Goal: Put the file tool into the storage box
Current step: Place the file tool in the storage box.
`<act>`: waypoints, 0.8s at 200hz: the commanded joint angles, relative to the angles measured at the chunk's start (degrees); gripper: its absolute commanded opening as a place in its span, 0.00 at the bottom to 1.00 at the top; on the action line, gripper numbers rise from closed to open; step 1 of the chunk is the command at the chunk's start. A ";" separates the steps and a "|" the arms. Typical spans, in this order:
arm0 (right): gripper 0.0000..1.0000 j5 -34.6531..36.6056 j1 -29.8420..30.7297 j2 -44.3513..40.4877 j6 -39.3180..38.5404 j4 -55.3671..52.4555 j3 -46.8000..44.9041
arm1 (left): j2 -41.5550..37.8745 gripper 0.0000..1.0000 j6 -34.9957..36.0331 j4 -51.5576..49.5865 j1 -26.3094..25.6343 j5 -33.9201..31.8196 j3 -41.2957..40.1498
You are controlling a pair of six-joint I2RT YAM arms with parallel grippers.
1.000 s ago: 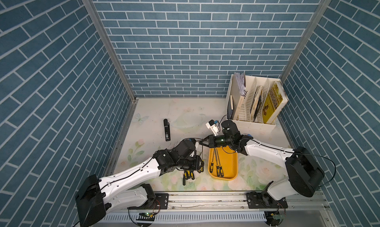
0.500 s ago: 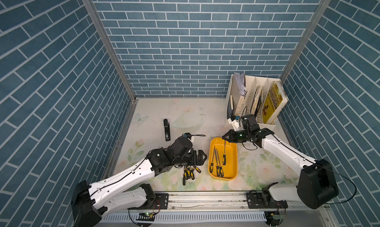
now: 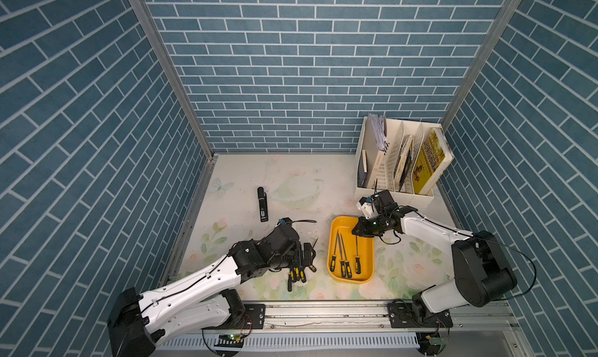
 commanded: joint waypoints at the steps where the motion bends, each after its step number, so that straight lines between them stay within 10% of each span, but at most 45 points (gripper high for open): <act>1: 0.00 1.02 -0.03 0.94 -0.68 3.21 -1.31 | -0.21 1.00 -0.44 -0.67 0.07 -1.24 -1.08; 160: 0.00 -3.19 0.10 -0.01 11.22 15.87 -8.37 | -2.86 1.00 -1.39 -2.34 0.04 -2.43 -2.68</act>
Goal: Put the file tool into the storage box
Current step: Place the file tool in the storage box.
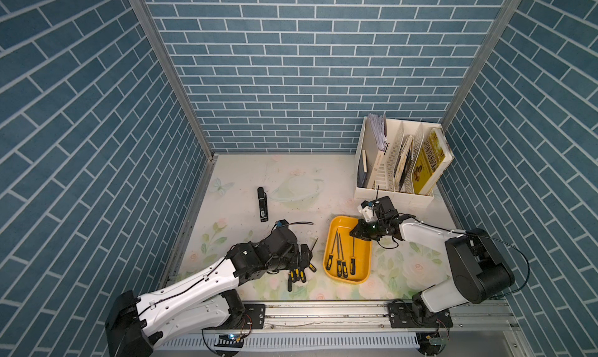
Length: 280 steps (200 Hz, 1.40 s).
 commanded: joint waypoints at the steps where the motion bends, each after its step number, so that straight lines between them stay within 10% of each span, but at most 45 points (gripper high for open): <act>1: 0.00 -0.76 0.10 -0.87 2.47 2.85 -1.54 | -0.99 1.00 -0.14 -1.22 0.03 -1.06 -0.99; 171: 0.00 -4.05 0.10 -2.86 6.30 7.65 -6.75 | 0.29 1.00 -1.51 -0.78 0.07 -1.45 -3.19; 222: 0.33 -3.40 0.02 -4.49 6.10 6.66 -7.94 | 1.51 1.00 -1.49 -0.93 0.03 -1.45 -3.42; 280: 0.37 -1.39 -0.07 -5.75 4.51 1.63 -4.42 | 1.27 1.00 -1.80 -1.62 0.04 -1.63 -3.91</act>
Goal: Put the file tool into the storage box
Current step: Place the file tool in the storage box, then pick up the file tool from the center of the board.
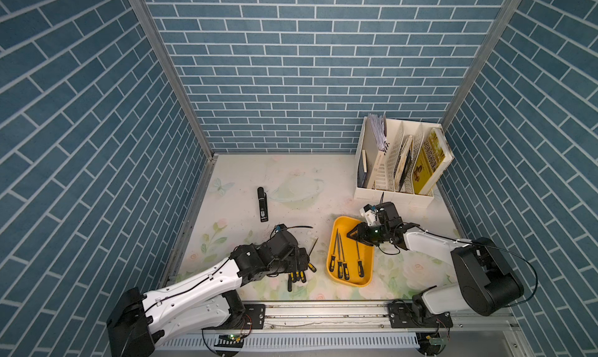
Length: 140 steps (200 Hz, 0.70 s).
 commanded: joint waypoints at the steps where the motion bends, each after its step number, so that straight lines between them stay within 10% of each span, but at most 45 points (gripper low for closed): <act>1: 0.37 1.74 -0.05 -1.03 -1.87 -4.91 1.96 | -0.19 1.00 -0.16 -1.48 0.03 -1.17 -1.15; 140: 0.40 2.27 -0.04 -2.31 -5.21 -11.22 10.98 | 2.70 0.93 -3.01 -1.48 -0.97 -0.20 -5.56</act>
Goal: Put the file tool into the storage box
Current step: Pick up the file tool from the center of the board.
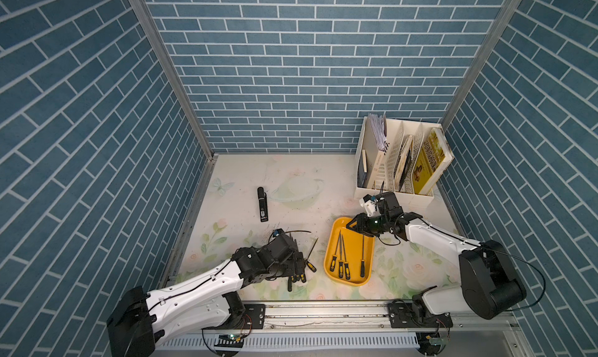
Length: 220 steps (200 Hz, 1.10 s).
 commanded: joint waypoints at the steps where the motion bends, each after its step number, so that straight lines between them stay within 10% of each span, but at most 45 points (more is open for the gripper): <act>1: 0.40 0.91 -0.07 -0.78 -2.62 -2.18 1.81 | 2.14 0.93 -1.80 -0.99 -1.00 -0.18 -1.38; 94: 0.38 1.63 0.02 -1.01 -3.75 -1.97 0.42 | 12.21 0.63 -2.17 0.35 -2.03 -3.43 2.65; 220: 0.37 1.36 0.02 -1.21 -3.63 -1.21 -0.81 | 0.56 0.51 -6.91 -6.52 -5.94 -1.41 -1.77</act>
